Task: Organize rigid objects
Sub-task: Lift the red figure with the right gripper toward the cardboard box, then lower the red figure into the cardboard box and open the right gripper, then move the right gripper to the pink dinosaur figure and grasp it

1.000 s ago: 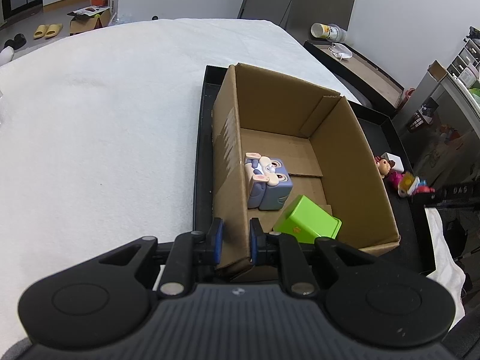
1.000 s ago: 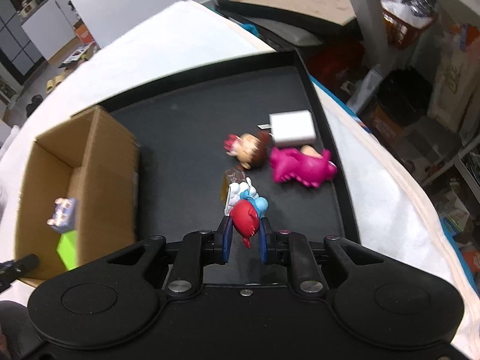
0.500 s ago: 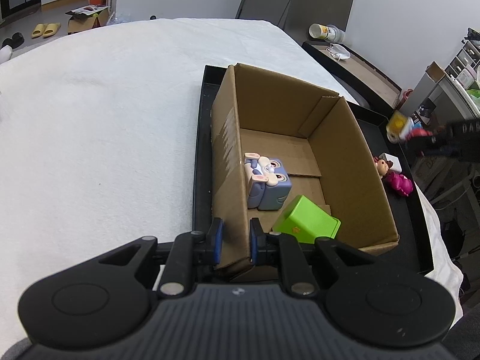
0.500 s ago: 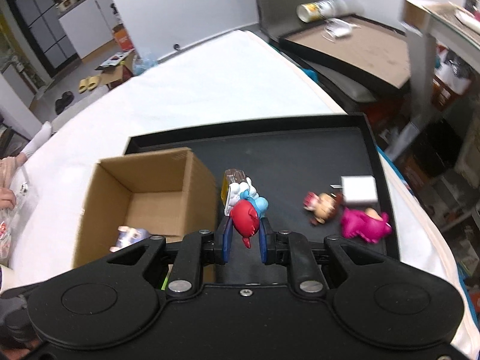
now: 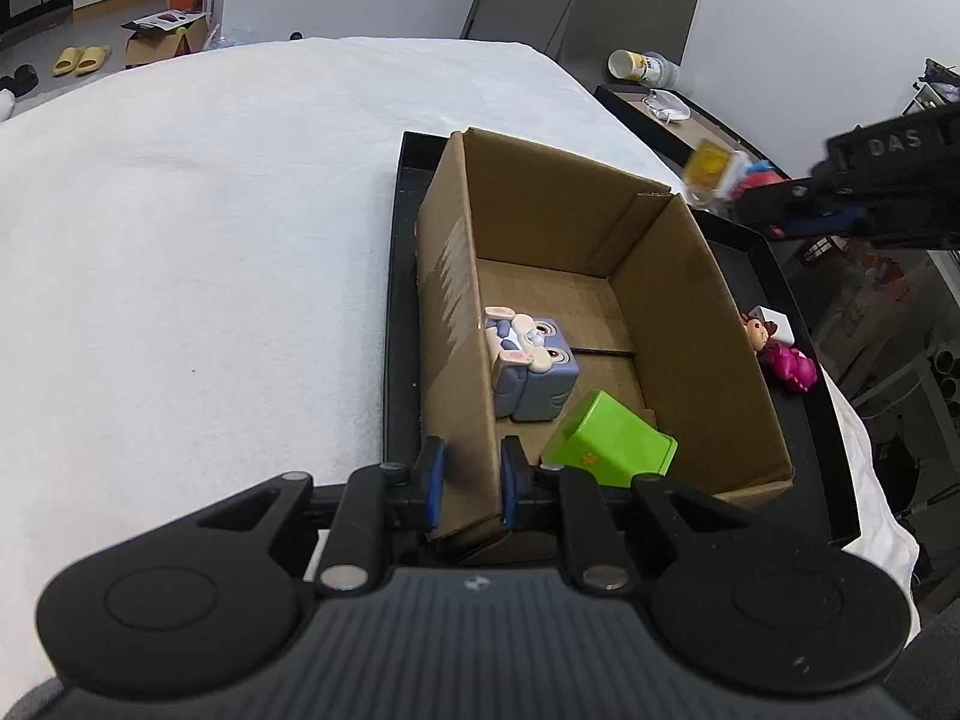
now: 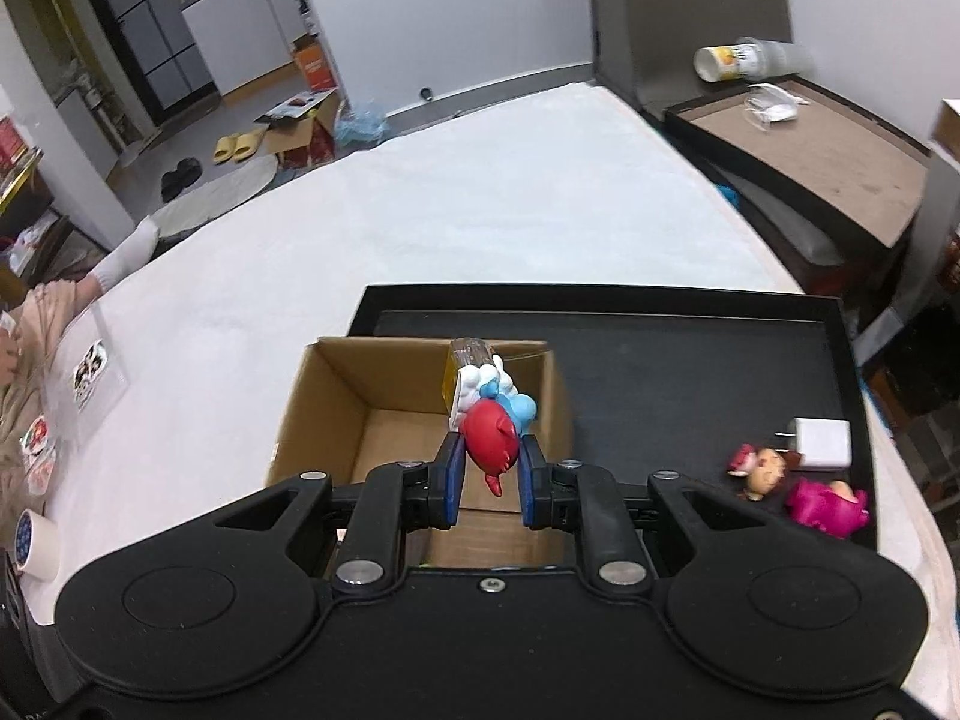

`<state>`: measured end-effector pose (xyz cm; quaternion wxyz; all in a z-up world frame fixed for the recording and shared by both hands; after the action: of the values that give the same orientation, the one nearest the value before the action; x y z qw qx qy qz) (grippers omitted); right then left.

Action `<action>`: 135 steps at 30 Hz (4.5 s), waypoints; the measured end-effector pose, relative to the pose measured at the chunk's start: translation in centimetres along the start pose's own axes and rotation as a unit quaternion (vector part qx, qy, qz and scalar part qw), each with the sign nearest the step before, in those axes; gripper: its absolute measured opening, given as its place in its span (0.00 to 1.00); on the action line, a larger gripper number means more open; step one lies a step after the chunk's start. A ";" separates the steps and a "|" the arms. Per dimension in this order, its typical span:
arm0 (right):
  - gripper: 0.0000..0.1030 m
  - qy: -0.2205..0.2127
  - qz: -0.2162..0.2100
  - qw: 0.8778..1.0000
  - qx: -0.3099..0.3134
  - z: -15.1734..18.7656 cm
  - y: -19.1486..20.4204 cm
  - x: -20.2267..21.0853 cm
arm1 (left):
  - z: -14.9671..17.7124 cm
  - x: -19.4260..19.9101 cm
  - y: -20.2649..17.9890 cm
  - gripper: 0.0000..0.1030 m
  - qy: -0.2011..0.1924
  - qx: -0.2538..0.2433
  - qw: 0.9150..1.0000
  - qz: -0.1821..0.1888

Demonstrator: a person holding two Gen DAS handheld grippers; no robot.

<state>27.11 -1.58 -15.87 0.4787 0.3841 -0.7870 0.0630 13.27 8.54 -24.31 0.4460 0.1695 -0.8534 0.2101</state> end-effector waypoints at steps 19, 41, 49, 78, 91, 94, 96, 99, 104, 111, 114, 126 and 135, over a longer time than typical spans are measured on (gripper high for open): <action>0.18 0.047 -0.036 0.998 0.024 1.8 6.1 -4.4 | 0.0 0.0 0.2 0.17 -0.001 0.002 1.000 0.010; 0.34 0.028 -0.015 0.999 -0.016 3.4 0.1 0.8 | 0.0 0.1 0.2 0.17 -0.003 -0.004 1.000 0.005; 0.40 0.022 0.008 0.999 -0.025 4.5 -3.3 2.3 | 0.0 0.1 0.1 0.17 -0.003 -0.004 1.000 0.000; 0.53 -0.021 0.052 0.996 -0.071 5.6 -13.6 5.6 | 0.0 0.1 -0.4 0.17 -0.002 -0.012 1.000 -0.026; 0.53 -0.041 0.085 0.987 -0.133 6.0 -19.2 4.3 | 0.1 0.0 -0.6 0.17 -0.002 -0.016 0.999 -0.034; 0.54 -0.038 0.091 0.985 -0.140 6.2 -19.8 3.1 | 0.1 -0.1 -0.6 0.17 -0.001 -0.018 0.999 -0.034; 0.57 -0.038 0.096 0.985 -0.136 6.3 -20.1 2.3 | 0.1 -0.1 -0.6 0.17 -0.001 -0.018 0.999 -0.034; 0.62 -0.044 0.096 0.988 -0.111 6.0 -20.1 1.5 | 0.1 -0.1 -0.6 0.17 0.000 -0.017 0.999 -0.035; 0.63 -0.042 0.063 0.994 -0.073 5.7 -20.0 0.2 | 0.2 -0.3 -0.7 0.17 0.002 -0.017 0.999 -0.039; 0.63 -0.034 0.053 0.997 -0.052 5.1 -19.8 -1.6 | 0.1 -0.6 -0.8 0.17 0.006 -0.021 0.999 -0.046; 0.64 -0.024 0.058 0.997 -0.034 5.0 -19.7 -2.5 | 0.1 -0.6 -0.8 0.17 0.007 -0.022 0.999 -0.049; 0.64 0.014 0.089 0.996 -0.021 7.2 -20.1 -3.1 | 0.2 -0.6 -1.0 0.17 0.007 -0.028 0.998 -0.056; 0.40 0.065 0.106 0.992 -0.030 10.1 -20.2 -2.9 | 0.2 -0.6 -1.0 0.17 0.008 -0.027 0.998 -0.053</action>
<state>34.12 -18.79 -28.99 0.5305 0.2792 -0.7921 0.1147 13.90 7.64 -24.72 0.4679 0.2009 -0.8448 0.1642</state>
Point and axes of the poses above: each gripper's, at about its wrist camera, not at the fingertips, and x roughly against the way its jaws point, y to its left, z to its underside, the point moved 9 cm from there along -x, roughly the way its jaws point, and after that the axes turned 7 degrees about -z, right-handed, at the moved point
